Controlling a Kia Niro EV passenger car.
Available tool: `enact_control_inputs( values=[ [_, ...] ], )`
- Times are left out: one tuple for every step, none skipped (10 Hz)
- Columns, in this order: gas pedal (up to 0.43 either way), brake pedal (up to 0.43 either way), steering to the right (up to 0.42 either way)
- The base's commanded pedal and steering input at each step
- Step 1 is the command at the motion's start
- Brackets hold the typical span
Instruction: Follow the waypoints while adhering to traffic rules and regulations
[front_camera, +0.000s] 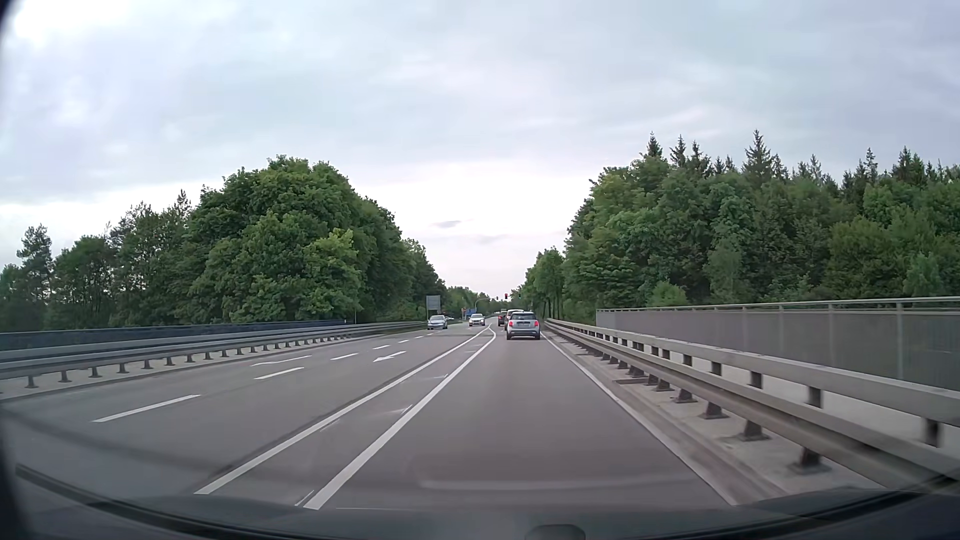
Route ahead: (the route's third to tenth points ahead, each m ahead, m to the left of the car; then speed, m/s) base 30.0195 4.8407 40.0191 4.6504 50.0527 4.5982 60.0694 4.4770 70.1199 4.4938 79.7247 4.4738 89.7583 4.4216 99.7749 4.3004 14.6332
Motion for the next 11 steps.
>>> enact_control_inputs(
  values=[
    [0.189,0.0,0.003],
    [0.189,0.0,0.003],
    [0.189,0.0,0.003],
    [0.189,0.0,0.003],
    [0.189,0.0,0.003],
    [0.189,0.0,0.003],
    [0.189,0.0,0.003],
    [0.189,0.0,0.003],
    [0.189,0.0,0.003],
    [0.189,0.0,0.003],
    [0.189,0.0,0.003]
  ],
)
